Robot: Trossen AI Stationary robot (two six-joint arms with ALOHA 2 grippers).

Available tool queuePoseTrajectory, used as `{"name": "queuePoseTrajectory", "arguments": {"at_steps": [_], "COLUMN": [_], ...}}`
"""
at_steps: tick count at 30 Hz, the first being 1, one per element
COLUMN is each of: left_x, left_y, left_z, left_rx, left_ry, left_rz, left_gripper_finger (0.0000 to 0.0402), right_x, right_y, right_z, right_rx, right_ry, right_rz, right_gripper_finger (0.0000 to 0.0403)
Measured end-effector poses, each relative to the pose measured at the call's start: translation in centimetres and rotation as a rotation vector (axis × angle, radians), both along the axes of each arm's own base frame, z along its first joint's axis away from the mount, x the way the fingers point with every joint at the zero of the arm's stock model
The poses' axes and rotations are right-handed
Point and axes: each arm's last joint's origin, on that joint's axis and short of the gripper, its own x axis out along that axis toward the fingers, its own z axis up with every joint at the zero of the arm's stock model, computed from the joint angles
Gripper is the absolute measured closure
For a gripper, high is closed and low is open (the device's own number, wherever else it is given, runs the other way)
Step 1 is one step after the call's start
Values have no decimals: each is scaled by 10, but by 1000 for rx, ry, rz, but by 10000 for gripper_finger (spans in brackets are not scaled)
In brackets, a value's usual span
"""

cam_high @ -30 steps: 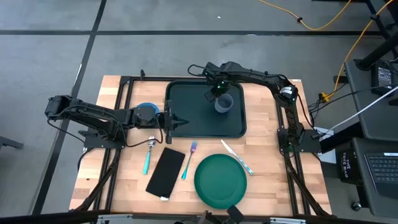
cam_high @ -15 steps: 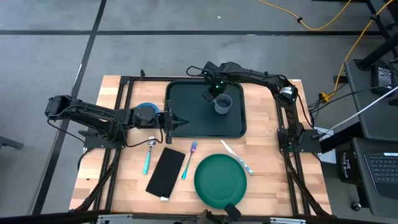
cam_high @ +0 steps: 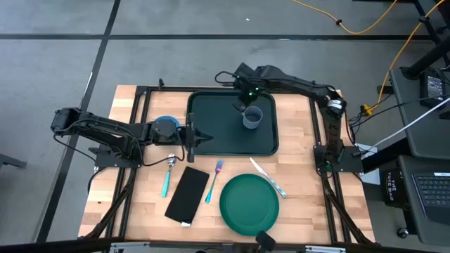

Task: Set up tray
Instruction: Put the gray cup on the top left of the black serving tray

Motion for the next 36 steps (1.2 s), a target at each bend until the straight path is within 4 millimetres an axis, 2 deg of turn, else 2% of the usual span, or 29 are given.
{"name": "queuePoseTrajectory", "arguments": {"at_steps": [7,9,11,14,19,24,30,36], "left_x": [-1,-1,-1,-1,6,27,60,88], "left_y": [3,5,8,14,28,50,89,125], "left_z": [-3,-3,-3,-4,-5,-16,-17,-5], "left_rx": [-2,-1,-2,-2,-5,-19,-77,-76], "left_ry": [28,35,35,39,-16,54,184,303], "left_rz": [13,20,33,59,103,50,74,114], "left_gripper_finger": [396,398,400,401,397,400,400,395], "right_x": [-20,-31,-42,-66,-104,-133,-155,-162], "right_y": [37,49,60,78,105,128,146,155], "right_z": [59,66,64,50,19,-12,-47,-67], "right_rx": [-255,-293,-326,-373,-434,-464,-471,-486], "right_ry": [-53,-91,-142,-239,-434,-587,-668,-740], "right_rz": [78,106,129,141,150,176,219,246], "right_gripper_finger": [348,365,383,396,378,388,393,378]}}
